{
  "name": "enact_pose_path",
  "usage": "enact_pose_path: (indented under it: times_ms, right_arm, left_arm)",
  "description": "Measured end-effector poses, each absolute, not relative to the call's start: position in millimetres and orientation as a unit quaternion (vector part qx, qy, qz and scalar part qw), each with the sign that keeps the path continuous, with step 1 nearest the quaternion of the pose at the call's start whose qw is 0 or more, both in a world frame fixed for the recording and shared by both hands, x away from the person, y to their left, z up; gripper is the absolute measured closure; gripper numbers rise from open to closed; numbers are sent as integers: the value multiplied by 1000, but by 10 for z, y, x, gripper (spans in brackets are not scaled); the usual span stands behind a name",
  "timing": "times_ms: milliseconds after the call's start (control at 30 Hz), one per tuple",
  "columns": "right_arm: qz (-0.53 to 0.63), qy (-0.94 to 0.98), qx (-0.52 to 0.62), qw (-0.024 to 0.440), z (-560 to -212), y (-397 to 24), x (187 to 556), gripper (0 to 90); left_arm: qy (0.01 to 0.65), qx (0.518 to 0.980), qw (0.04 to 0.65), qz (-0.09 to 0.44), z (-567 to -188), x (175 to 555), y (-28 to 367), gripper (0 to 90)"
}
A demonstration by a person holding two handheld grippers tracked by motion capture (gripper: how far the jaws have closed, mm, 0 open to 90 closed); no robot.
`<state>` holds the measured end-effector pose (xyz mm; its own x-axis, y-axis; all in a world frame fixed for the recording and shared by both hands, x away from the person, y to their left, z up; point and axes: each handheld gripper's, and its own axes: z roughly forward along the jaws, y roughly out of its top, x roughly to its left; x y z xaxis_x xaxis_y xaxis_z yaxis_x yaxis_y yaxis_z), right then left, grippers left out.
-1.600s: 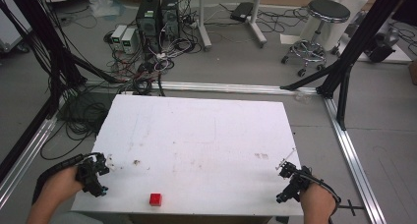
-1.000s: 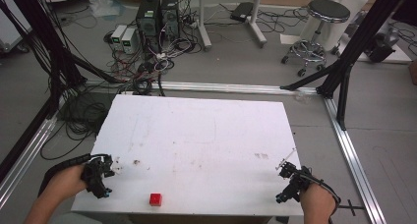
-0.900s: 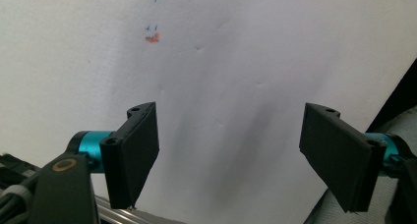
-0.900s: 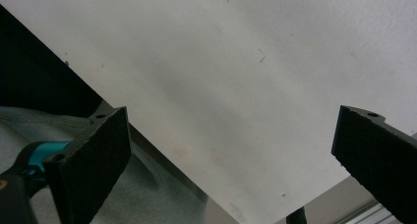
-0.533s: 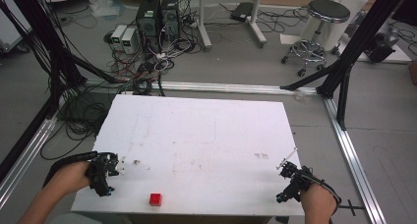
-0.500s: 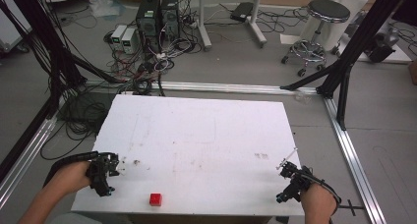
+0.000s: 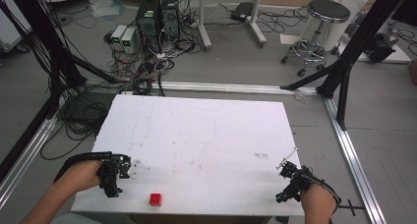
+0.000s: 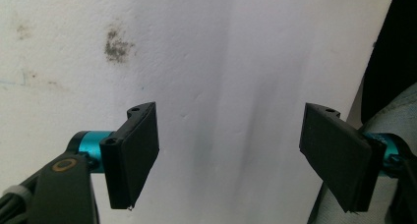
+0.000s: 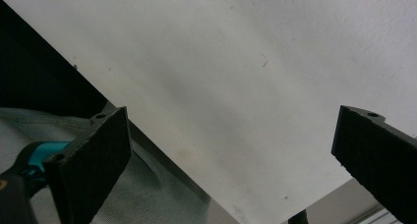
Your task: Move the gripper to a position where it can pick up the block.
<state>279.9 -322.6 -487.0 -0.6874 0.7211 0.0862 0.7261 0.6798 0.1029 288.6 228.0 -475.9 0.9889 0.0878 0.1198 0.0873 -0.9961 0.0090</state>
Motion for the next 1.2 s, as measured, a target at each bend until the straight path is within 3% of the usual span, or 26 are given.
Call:
enact_pose_path:
  times_ms: [1200]
  right_arm:
    - [-73, -914, -399, 21, -4861, -3253, 2787, 9]
  left_arm:
    - [-7, 999, 2, 53, -4867, 2591, 1607, 231]
